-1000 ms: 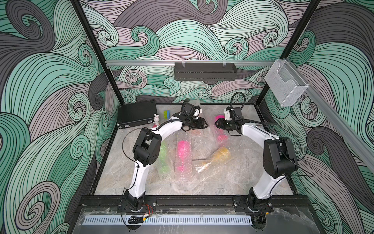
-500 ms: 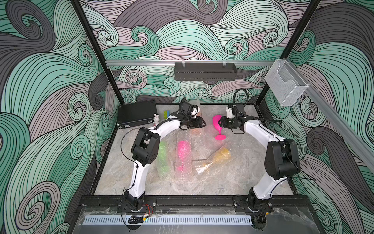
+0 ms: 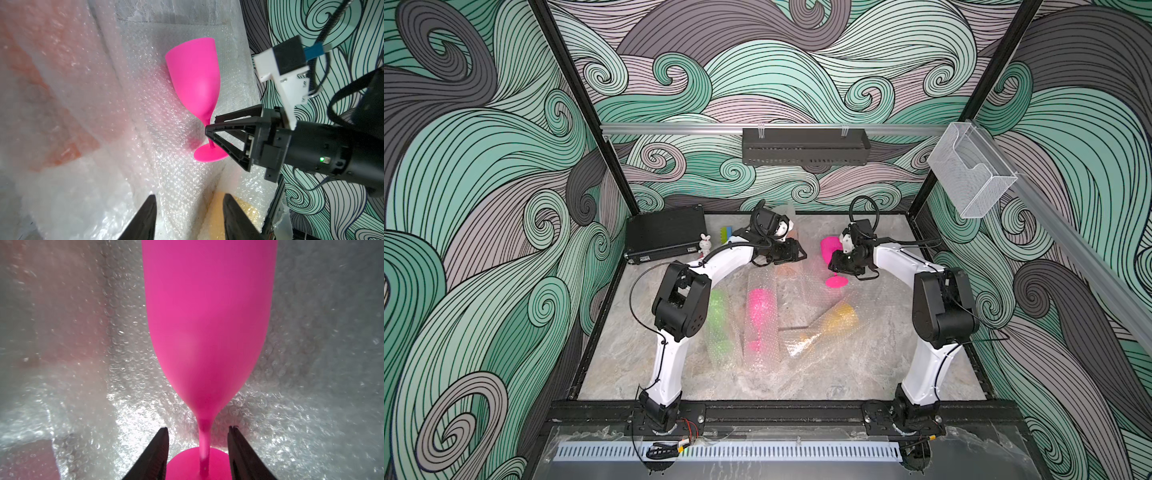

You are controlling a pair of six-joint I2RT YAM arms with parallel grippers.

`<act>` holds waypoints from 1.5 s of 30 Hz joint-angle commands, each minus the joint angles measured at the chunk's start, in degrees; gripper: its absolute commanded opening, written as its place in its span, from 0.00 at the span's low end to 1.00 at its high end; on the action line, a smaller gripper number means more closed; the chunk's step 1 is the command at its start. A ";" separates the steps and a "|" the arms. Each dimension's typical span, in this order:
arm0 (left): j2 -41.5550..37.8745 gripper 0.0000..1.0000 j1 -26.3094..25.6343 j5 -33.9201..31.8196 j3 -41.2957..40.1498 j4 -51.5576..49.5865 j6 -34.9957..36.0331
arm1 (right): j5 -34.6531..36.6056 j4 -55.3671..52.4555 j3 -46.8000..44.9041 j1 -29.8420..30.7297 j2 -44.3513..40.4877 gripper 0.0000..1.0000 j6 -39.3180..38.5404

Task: Unpack wine glasses from bubble wrap
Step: Unwrap the bubble wrap at the center of the board, then pick up the wine glass from the bubble wrap.

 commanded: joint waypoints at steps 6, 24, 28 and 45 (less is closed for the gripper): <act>-3.18 0.51 0.66 1.18 0.25 -0.45 -1.36 | 1.23 -0.51 2.94 0.77 3.86 0.41 0.39; -4.49 0.50 1.93 3.97 0.94 -1.20 -2.77 | 1.37 4.50 -0.39 0.76 1.75 0.20 -2.67; -5.75 0.50 3.13 5.56 1.91 -1.43 -3.81 | 0.31 8.14 -2.89 0.66 -1.55 0.20 -4.18; -10.08 0.50 9.89 10.67 5.97 -3.17 -9.72 | -0.87 36.94 -21.06 7.25 -15.84 0.20 -22.82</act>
